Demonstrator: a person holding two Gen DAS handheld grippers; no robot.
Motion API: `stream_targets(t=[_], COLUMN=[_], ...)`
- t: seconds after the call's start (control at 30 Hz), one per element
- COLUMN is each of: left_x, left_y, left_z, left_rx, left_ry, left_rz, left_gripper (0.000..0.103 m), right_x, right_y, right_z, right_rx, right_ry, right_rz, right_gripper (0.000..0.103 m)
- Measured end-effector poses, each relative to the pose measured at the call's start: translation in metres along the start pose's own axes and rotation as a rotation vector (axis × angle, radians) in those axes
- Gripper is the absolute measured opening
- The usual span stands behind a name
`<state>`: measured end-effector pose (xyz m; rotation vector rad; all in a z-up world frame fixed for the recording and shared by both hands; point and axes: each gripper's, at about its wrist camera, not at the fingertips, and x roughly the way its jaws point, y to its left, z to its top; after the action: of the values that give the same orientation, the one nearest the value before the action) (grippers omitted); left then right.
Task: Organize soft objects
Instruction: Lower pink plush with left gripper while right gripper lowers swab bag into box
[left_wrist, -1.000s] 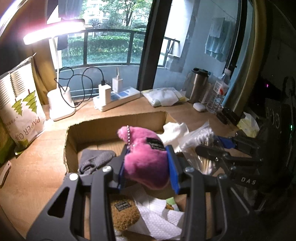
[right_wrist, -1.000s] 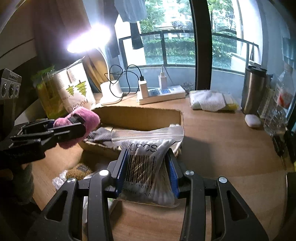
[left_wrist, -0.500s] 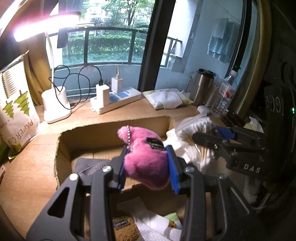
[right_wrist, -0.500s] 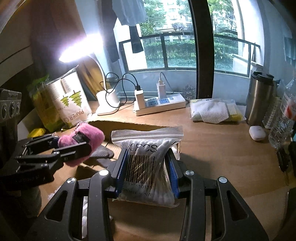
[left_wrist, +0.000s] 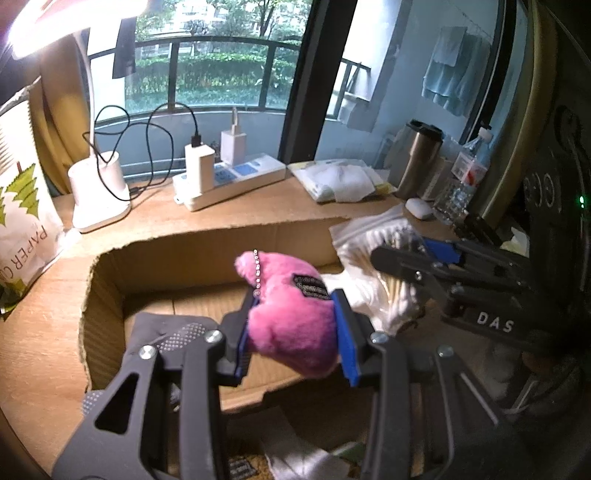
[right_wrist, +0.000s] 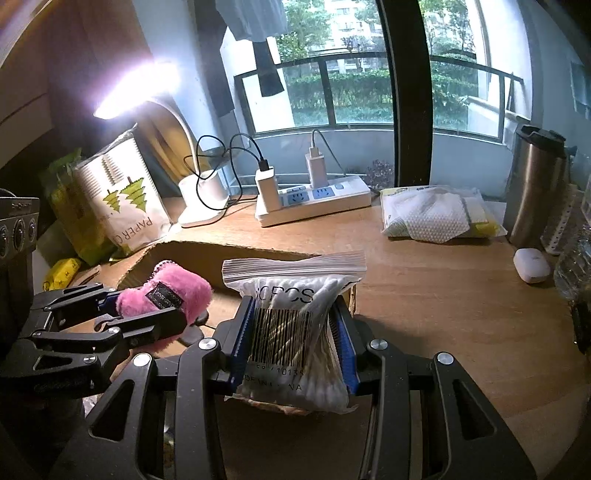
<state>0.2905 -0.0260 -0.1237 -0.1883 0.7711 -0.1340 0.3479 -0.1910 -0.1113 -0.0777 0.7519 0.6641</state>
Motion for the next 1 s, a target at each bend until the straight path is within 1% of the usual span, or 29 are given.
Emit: stream_targets(t=[0.27,0.37,0.47,0.53,0.57,0.8,1.0], left_x=[0.021,0.026,0.029,0.028,0.027,0.018,0.002], left_y=[-0.001,-0.002,-0.002,-0.002,-0.002,0.0,-0.001], left_z=[-0.003,-0.003,-0.004,-0.005,-0.005,-0.008,-0.011], left_rx=[-0.016,-0.02,-0.02,-0.024,-0.028,-0.031,-0.024], left_ry=[0.051,0.069,0.082,0.084,0.083,0.082,0.059], left_rz=[-0.01,-0.005,-0.001,0.002,0.001,0.013,0.016], left_gripper=[0.04,0.041,0.044,0.051,0.052,0.053,0.053], right_x=[0.015,0.016,0.018,0.018,0.018,0.011,-0.002], right_y=[-0.005,-0.003,-0.002,-0.001,0.0,0.006,0.011], right_z=[-0.004,-0.006,-0.007,-0.008,-0.008,-0.009,-0.01], right_rx=[0.004,-0.012,-0.017,-0.018,-0.018,-0.024,-0.02], right_ry=[0.026,0.037,0.046,0.047,0.047,0.042,0.024], right_rz=[0.0,-0.004,-0.017,-0.017,-0.018,-0.034,-0.048], right_gripper=[0.043,0.045,0.051,0.053,0.054,0.064,0.065])
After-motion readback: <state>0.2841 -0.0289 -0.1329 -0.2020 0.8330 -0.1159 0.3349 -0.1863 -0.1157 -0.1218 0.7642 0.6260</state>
